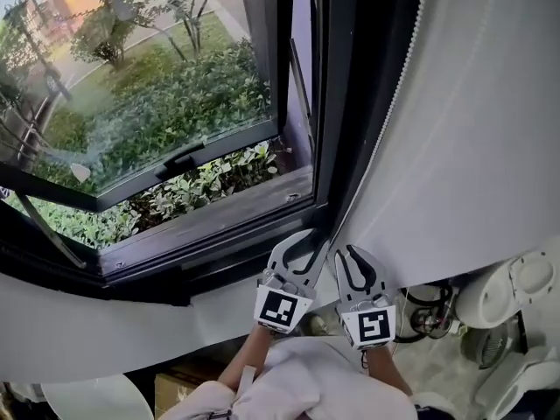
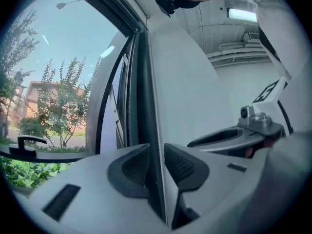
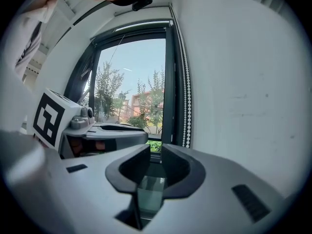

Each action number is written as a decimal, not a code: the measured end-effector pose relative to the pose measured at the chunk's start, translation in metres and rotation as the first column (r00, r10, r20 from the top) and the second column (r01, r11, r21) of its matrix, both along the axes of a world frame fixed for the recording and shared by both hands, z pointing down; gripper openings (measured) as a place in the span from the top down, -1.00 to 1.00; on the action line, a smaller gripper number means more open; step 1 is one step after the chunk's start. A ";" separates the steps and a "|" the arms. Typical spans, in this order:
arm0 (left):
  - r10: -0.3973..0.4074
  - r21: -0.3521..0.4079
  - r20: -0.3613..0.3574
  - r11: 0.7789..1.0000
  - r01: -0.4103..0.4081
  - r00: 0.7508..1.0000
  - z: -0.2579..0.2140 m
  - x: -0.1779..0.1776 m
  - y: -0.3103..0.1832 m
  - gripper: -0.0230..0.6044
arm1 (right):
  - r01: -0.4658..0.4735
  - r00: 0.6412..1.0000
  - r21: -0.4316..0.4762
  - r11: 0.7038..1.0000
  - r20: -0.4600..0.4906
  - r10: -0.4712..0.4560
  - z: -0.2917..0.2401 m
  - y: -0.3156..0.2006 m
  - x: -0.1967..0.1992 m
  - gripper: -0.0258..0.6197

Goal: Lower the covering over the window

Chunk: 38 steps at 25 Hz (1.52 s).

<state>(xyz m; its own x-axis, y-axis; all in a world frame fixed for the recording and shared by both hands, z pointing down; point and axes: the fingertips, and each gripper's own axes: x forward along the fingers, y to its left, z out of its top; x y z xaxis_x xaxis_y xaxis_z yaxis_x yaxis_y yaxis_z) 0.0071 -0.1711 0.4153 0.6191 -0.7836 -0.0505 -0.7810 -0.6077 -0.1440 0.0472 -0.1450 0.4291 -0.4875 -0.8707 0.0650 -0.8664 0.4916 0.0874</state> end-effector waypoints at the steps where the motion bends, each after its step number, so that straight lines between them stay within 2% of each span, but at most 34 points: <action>1: 0.008 -0.003 0.000 1.000 -0.008 1.000 0.001 0.002 -0.003 0.61 | -0.010 1.000 0.000 1.000 -0.006 0.010 0.001 -0.001 0.002 0.71; 8: 0.038 -0.040 -0.002 0.998 -0.038 0.999 0.009 0.018 -0.027 0.58 | -0.071 0.997 -0.017 0.997 -0.034 0.071 0.007 -0.007 0.014 0.72; 16: 0.046 -0.059 -0.003 0.997 -0.046 0.999 0.015 0.039 -0.050 0.43 | -0.115 0.993 -0.022 0.993 -0.044 0.114 0.009 -0.009 0.024 0.72; 26: 0.003 -0.077 0.006 0.997 -0.002 1.000 0.024 0.055 -0.075 0.29 | -0.136 0.990 -0.007 0.991 -0.023 0.136 0.003 -0.012 0.026 0.72; 31: -0.046 -0.061 0.058 0.997 0.049 0.997 0.030 0.059 -0.085 0.23 | -0.161 0.987 -0.003 0.987 -0.025 0.161 0.001 -0.014 0.032 0.76; 34: -0.088 -0.074 0.082 0.993 0.094 0.993 0.036 0.057 -0.091 0.24 | -0.168 0.985 -0.005 0.986 -0.028 0.168 0.001 -0.013 0.034 0.76; 35: -0.100 -0.079 0.081 0.991 0.106 0.992 0.038 0.056 -0.093 0.29 | -0.170 0.985 -0.007 0.985 -0.028 0.170 0.001 -0.012 0.035 0.76; 36: -0.107 -0.082 0.074 0.990 0.113 0.992 0.038 0.055 -0.093 0.45 | -0.172 0.985 -0.008 0.985 -0.028 0.172 0.001 -0.012 0.036 0.76; 38: -0.103 -0.085 0.054 0.991 0.107 0.993 0.036 0.055 -0.092 0.50 | -0.175 0.984 -0.009 0.985 -0.027 0.175 0.000 -0.010 0.038 0.76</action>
<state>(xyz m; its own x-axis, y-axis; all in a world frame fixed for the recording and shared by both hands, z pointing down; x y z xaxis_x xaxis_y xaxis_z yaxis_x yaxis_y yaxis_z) 0.0617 -0.2634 0.4512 0.5331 -0.8446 0.0495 -0.8345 -0.5346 -0.1335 0.0854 -0.1552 0.4293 -0.3259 -0.9415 0.0855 -0.9366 0.3339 0.1064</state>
